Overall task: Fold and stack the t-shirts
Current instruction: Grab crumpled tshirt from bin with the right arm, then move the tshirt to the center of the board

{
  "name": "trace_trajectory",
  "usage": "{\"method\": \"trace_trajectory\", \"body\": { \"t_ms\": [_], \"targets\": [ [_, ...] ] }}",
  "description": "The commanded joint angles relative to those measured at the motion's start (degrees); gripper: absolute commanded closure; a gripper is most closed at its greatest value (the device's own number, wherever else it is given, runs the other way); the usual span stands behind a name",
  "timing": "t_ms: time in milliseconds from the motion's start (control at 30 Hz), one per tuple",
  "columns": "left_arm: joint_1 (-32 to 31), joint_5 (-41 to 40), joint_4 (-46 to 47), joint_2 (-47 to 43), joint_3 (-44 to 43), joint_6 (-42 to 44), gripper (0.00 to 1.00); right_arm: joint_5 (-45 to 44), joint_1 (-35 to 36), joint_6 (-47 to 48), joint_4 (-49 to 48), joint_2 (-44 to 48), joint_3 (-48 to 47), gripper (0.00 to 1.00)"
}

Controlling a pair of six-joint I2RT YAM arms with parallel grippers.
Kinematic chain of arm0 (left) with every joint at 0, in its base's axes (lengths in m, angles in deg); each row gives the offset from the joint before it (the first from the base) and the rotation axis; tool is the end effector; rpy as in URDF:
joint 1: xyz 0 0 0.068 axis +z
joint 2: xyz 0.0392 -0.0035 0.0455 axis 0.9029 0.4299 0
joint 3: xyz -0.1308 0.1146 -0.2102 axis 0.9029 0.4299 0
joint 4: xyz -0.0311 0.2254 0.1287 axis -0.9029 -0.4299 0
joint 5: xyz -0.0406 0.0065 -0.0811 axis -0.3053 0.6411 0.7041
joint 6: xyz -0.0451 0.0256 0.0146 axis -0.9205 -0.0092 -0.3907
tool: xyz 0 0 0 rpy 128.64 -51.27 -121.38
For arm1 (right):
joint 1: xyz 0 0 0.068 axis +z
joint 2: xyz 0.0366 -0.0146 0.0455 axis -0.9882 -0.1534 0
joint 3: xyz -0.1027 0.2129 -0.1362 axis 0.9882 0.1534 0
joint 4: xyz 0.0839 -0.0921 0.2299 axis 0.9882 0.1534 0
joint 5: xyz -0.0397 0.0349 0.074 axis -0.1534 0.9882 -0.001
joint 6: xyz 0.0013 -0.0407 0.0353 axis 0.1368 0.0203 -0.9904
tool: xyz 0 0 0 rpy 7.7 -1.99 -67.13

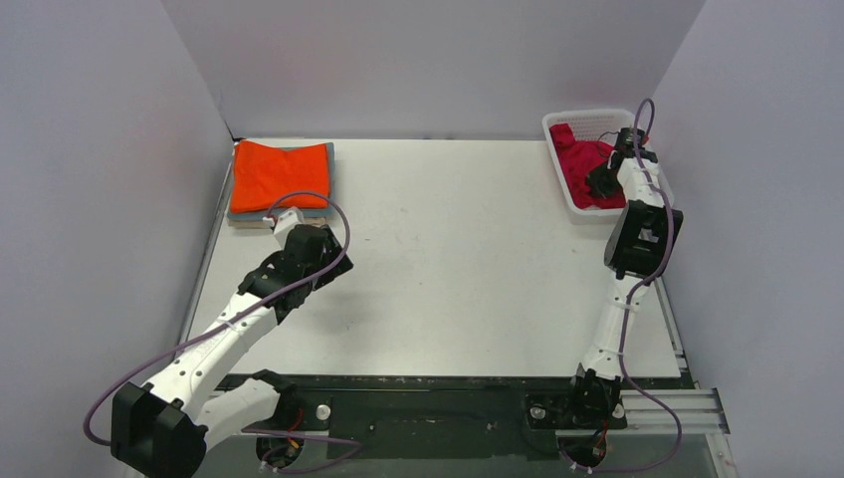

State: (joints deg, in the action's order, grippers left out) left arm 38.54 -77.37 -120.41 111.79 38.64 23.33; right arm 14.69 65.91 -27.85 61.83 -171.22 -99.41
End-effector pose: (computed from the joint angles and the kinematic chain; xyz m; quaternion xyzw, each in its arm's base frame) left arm 0.1955 -0.0813 0.2583 -0.2470 0.8792 -0.0934 0.3965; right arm 0.5344 -0.1416 0.1803 0.4195 0.8163 0.1436 0.3702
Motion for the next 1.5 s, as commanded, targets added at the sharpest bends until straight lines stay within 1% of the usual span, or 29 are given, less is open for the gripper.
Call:
{"method": "trace_trajectory", "body": {
  "t_ms": [0,133,233,367,433,500,567,633,733,800,967,1000,1100,1200,1267,1300,1333,1367,1400,1433,1467],
  "targets": [
    [0.88,-0.6,-0.48,-2.57,-2.53,0.72,0.07,1.06,1.0,1.31,-1.06,4.11,-0.32,1.0],
    [1.04,0.53,-0.34,-4.09,-2.44,0.9,0.07,-0.17,2.18,3.38,-6.47,13.94,3.29,1.0],
    [1.12,1.68,0.05,-5.5,-1.96,1.0,0.07,-2.78,3.77,4.56,-10.42,24.67,8.15,1.0],
    [1.13,2.84,0.13,-7.39,-1.23,1.07,0.07,-6.28,6.3,6.09,-15.42,35.95,12.45,1.0],
    [1.13,3.19,0.03,-8.57,-0.75,1.1,0.07,-8.26,7.7,6.89,-17.33,40.53,13.26,1.0],
    [1.08,3.37,-0.48,-10.05,-0.65,1.04,0.07,-7.4,8.88,7.08,-18.55,44.0,12.79,1.0],
    [1.12,3.39,-1.05,-11.9,-0.3,1.03,0.07,-3.18,10.43,7.16,-18.41,46.54,10.58,1.0],
    [1.13,3.36,-1.59,-13.96,0.01,0.84,0.07,1.24,12.34,7.29,-15.46,48.04,7.19,1.0],
    [1.08,3.31,-2.78,-17.28,0.29,0.7,0.07,7.92,17.62,7.36,-12.99,50.34,2.58,1.0],
    [1.12,3.0,-4.31,-19.11,0.28,0.45,0.07,11.27,21.46,7.27,-12.07,51.74,1.34,1.0],
    [1.2,-0.69,-10.3,-22.54,-0.23,-3.12,0.07,14.57,34.11,9.7,-8.25,53.7,0.51,1.0],
    [1.12,-1.11,-10.97,-23.43,-0.37,-3.48,0.07,14.9,35.59,10.21,-7.89,53.55,0.55,1.0],
    [1.19,-2.15,-14.5,-25.02,-1.34,-4.19,0.07,13.91,42.16,12.19,-5.94,53.15,1.36,1.0],
    [1.19,-3.31,-17.49,-26.39,-1.8,-5.28,0.07,11.02,45.18,16.03,-1.3,53.61,5.97,1.0],
    [1.21,-3.84,-19.75,-26.89,-1.82,-6.05,0.07,8.22,45.89,16.73,-0.57,55.88,14.27,1.0],
    [1.21,-3.98,-20.88,-26.84,-1.72,-6.2,0.07,5.83,45.91,16.76,-0.8,58.31,22.58,1.0],
    [1.17,-4.06,-21.36,-26.81,-1.68,-6.47,0.07,4.38,45.98,16.48,-2.22,59.6,27.13,0.98],
    [1.14,-4.05,-22.22,-26.43,-1.62,-6.59,0.07,1.18,46.0,16.07,-3.25,62.27,36.89,0.84],
    [1.18,-4.01,-22.56,-26.2,-1.63,-6.63,0.07,-0.36,45.98,15.12,-5.03,63.47,41.53,0.73],
    [1.16,-3.74,-22.96,-25.66,-1.58,-6.63,0.06,-3.35,45.96,14.11,-5.4,65.44,50.2,0.51],
    [1.14,-3.58,-23.28,-25.34,-1.53,-6.34,0.07,-4.96,45.95,13.52,-5.37,66.19,53.68,0.44]
  ]
}}
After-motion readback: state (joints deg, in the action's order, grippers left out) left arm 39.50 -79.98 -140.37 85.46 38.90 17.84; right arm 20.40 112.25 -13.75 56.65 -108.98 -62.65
